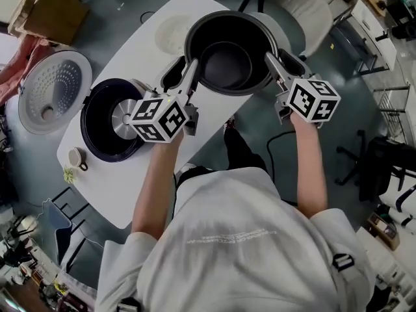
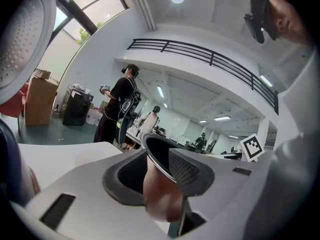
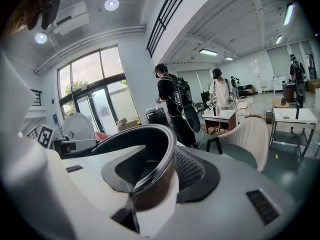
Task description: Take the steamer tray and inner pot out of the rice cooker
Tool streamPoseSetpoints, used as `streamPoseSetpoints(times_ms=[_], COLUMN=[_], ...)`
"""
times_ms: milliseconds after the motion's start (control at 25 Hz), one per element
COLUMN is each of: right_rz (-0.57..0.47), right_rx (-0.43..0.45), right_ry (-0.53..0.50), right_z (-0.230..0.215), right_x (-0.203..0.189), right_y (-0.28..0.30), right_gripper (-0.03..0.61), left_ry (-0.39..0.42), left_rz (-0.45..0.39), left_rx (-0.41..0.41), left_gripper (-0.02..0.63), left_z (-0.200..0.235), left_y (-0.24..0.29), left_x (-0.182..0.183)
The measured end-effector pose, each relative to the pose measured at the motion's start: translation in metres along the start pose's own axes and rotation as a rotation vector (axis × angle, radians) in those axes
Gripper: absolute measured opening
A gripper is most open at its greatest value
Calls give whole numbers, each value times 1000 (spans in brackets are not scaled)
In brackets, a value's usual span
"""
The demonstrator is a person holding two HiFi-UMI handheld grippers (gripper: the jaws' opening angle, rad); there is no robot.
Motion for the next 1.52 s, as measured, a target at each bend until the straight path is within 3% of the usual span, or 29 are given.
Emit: streamPoseSetpoints(times_ms=[520,840,1040,1320,1520], right_rz=[130,210,190,204,253], right_rx=[24,25,48,49,51], right_ry=[162,160,141,64,89], right_z=[-59,-75,-80,-87,-93], right_x=[-75,-97,-92,-84,-91], right_y=[30,57,71,89,102], right_gripper=[186,187,172,167,156], left_ry=[-37,-103,-108,-127,-180], left_rz=[129,170,220,191,156], left_rx=[101,151,208,237,238], left_gripper=[138,138,135,98,92], left_z=[23,44,59,67,71], left_y=[38,56,65,71,82], left_x=[-79,-100,-111,-113,-111])
Point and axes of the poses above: the fingertips, and each gripper's own axes: y forward along the fingers, z to its left, x out of its top, the point moved 8 cm from there along -y, backward along the fingers, and after that the axes turned 11 degrees about x, right-handed, at the moved point
